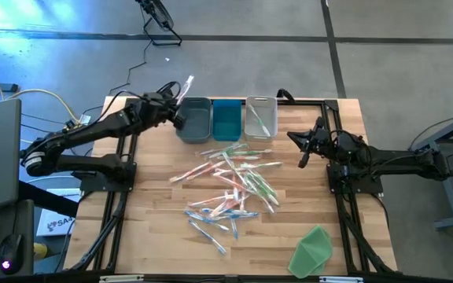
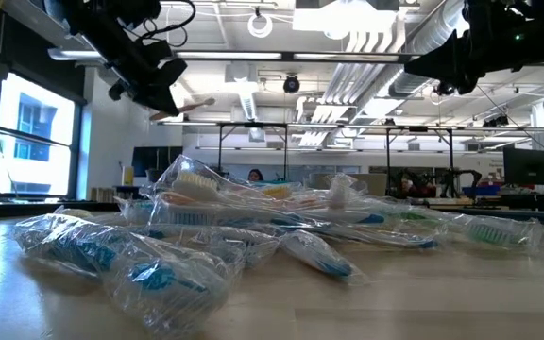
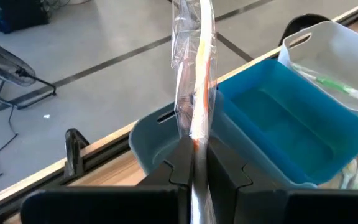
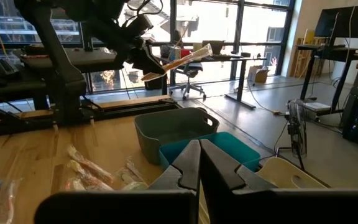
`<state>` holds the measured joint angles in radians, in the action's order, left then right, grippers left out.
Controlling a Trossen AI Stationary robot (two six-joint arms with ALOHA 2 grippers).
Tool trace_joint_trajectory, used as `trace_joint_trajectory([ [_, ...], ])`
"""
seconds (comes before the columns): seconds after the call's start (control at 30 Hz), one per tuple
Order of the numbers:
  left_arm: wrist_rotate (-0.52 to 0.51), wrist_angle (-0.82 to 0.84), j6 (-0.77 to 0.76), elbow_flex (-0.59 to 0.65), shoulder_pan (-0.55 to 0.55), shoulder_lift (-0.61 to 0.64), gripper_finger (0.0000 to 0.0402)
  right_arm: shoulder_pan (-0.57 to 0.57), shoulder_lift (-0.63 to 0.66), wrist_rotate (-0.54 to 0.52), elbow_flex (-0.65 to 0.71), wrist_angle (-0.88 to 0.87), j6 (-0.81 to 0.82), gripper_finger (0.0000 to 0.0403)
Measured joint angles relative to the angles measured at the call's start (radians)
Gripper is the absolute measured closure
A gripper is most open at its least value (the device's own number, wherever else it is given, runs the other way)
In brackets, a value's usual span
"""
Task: Pick & Place Toothbrushes
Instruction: Put the orange toothbrush into the dark blue bin
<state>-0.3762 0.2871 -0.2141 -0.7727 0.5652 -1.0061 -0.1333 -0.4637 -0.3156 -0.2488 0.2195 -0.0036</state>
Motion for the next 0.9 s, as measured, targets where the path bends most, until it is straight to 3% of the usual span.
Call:
trace_joint_trajectory([
  [0.2,0.000,-0.018,0.000,0.000,0.000,-0.019,0.0381,0.000,0.000,0.000,0.000,-0.001,0.000,0.0401],
  [0.47,0.023,-0.090,-0.005,0.000,-0.002,-0.145,0.0381,0.000,0.000,0.000,0.000,-0.006,0.000,0.0401],
  [0.9,0.061,-0.107,-0.119,0.000,-0.002,-0.266,0.0381,0.000,0.000,0.000,0.000,-0.010,0.001,0.0400],
])
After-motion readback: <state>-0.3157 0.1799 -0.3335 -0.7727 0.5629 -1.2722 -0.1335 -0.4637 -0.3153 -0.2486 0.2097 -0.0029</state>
